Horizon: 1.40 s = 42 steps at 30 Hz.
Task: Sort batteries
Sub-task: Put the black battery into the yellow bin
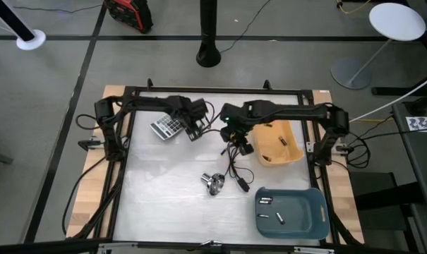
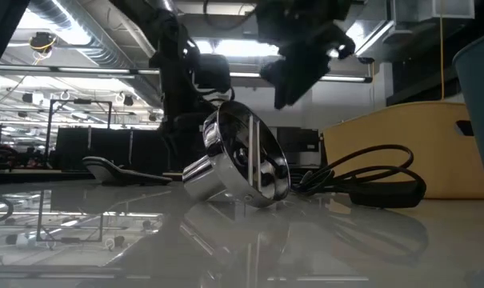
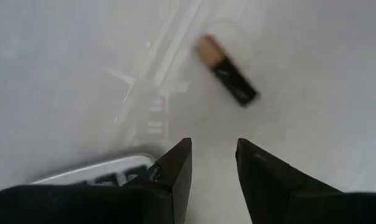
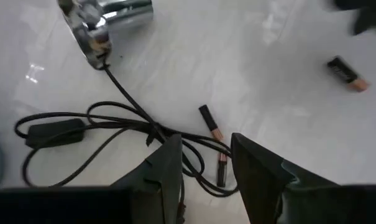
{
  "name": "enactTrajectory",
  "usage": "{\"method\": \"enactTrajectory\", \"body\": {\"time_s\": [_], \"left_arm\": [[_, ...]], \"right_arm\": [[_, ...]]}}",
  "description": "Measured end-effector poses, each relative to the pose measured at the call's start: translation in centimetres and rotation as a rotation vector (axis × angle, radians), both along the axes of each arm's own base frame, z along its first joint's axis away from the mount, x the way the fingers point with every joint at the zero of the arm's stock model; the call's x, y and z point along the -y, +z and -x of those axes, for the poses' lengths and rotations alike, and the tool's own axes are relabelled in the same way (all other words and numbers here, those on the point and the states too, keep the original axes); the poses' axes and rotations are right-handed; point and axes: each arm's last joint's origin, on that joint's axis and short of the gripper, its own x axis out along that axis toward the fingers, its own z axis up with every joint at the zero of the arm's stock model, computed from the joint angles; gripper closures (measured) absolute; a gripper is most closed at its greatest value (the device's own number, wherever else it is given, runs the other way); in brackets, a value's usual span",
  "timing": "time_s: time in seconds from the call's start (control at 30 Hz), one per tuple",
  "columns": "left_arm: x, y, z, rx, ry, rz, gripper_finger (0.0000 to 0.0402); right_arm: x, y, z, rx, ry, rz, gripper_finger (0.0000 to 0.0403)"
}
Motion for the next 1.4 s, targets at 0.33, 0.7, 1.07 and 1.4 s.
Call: {"method": "enactTrajectory", "body": {"time_s": [0.33, 0.7, 1.07, 1.4], "left_arm": [[-3.1, 0.2, 0.6, 0.074, 0.087, -0.031, 0.0285], [-3.4, 0.3, 0.2, 0.106, 0.006, -0.069, 0.0273], [-3.1, 0.3, -0.1, 0.131, 0.078, -0.055, 0.0213], [-3.0, 0.3, -0.2, 0.138, 0.077, -0.056, 0.0206]], "right_arm": [[0.6, -4.8, -3.2, 0.002, 0.03, 0.061, 0.0265], [0.2, -5.5, -3.5, -0.014, 0.044, 0.059, 0.0265], [-2.8, -7.0, -4.1, -0.051, 0.163, 0.088, 0.0265], [-2.8, -9.8, -4.8, -0.127, 0.146, 0.168, 0.0265]]}}
